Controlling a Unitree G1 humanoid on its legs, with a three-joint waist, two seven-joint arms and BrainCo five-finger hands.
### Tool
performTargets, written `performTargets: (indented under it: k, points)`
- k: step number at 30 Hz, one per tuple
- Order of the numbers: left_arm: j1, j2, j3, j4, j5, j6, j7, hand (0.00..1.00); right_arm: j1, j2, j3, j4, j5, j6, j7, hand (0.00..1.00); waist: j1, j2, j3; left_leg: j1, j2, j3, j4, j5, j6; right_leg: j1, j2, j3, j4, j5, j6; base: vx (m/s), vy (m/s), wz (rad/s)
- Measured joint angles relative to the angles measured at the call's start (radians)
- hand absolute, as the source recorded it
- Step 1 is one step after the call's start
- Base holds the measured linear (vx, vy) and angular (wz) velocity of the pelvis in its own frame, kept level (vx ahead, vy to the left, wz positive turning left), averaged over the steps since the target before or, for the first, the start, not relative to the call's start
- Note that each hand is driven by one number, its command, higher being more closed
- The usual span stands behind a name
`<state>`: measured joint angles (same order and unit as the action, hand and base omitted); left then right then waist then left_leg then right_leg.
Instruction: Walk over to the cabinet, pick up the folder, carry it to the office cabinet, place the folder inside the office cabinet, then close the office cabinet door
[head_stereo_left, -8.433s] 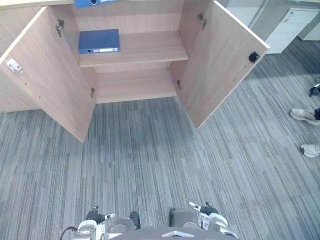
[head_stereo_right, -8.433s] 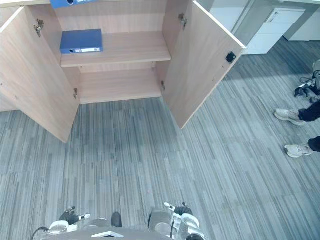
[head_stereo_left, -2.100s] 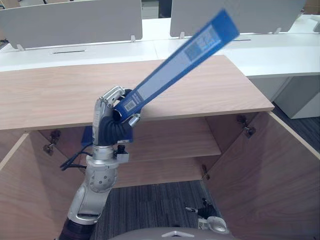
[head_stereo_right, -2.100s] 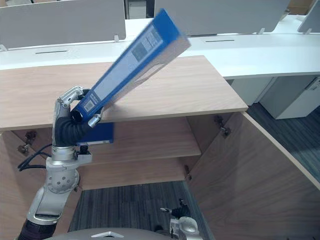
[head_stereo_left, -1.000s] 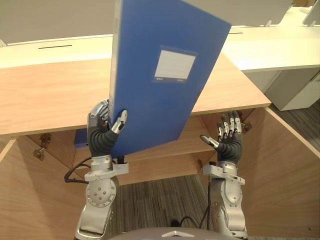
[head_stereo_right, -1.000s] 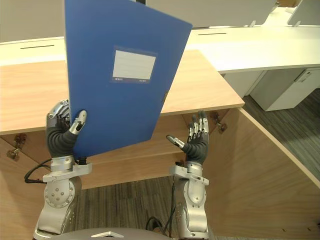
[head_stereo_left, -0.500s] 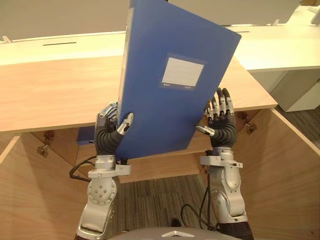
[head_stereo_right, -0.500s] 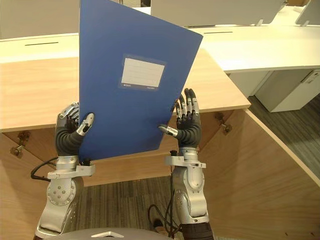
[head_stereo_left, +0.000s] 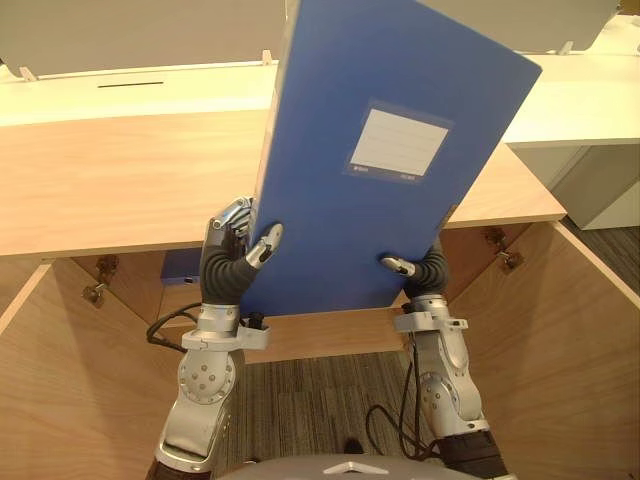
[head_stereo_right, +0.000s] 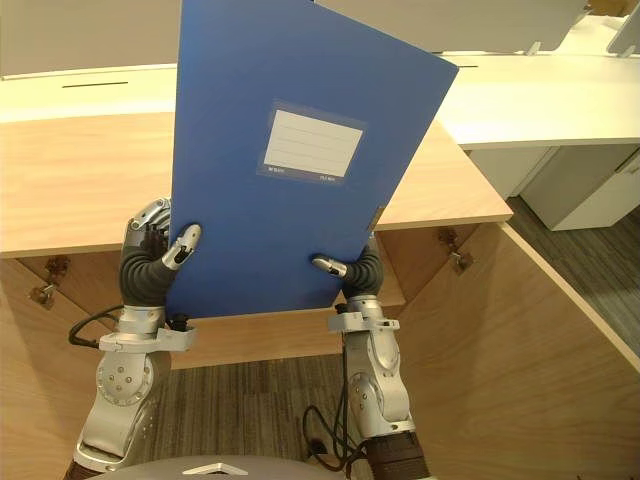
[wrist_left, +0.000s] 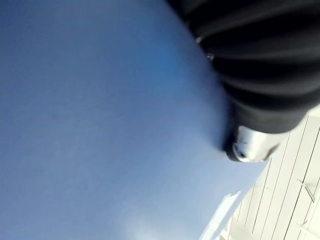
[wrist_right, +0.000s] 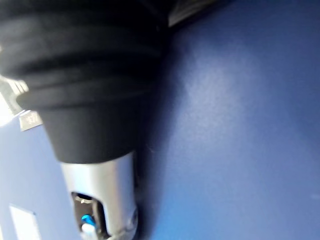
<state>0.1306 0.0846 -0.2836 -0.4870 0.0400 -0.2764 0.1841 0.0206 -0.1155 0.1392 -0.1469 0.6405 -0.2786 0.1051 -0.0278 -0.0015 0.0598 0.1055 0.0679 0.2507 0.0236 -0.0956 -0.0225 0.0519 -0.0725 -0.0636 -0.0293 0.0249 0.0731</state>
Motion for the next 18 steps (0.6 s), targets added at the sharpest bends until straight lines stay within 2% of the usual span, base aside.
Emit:
performTargets:
  k: [3,9,14,15,18]
  points:
    - [0.000,0.018,0.005,0.005,-0.016,0.000,-0.016,1.00,-0.002,-0.021,0.016,0.019,0.034,0.021,0.035,1.00,0.005,0.000,-0.003,-0.006,-0.003,0.000,0.000,0.002,0.003,-0.003,-0.003,0.001,-0.008,0.008,0.001,-0.04,0.001,0.00]
    - [-0.006,0.025,0.012,0.023,-0.036,-0.001,-0.016,1.00,-0.007,-0.052,0.025,0.037,0.063,0.020,0.094,1.00,0.004,-0.007,-0.027,-0.020,-0.012,0.000,-0.005,0.011,0.014,-0.013,-0.010,0.004,-0.018,0.026,-0.001,-0.04,0.004,0.00]
    - [-0.010,0.034,0.027,0.041,-0.037,-0.002,-0.018,1.00,-0.007,-0.049,0.039,0.054,0.063,0.021,0.095,1.00,0.005,-0.015,-0.035,-0.018,-0.017,0.004,-0.010,0.016,0.014,-0.016,-0.014,0.016,-0.018,0.026,-0.001,-0.06,-0.005,-0.02]
    - [-0.010,0.034,0.028,0.041,-0.036,-0.002,-0.018,0.00,-0.007,-0.046,0.038,0.053,0.061,0.021,0.092,1.00,0.007,-0.014,-0.036,-0.017,-0.018,0.006,-0.010,0.017,0.014,-0.017,-0.015,0.019,-0.018,0.026,0.000,-0.05,-0.007,-0.05]
    - [-0.010,0.030,0.042,0.042,-0.035,-0.007,-0.016,0.00,-0.007,-0.026,0.026,0.048,0.038,0.020,0.075,1.00,0.005,-0.014,-0.036,-0.017,-0.018,0.007,-0.012,0.020,0.012,-0.019,-0.014,0.022,-0.019,0.027,0.002,-0.06,-0.019,-0.03]
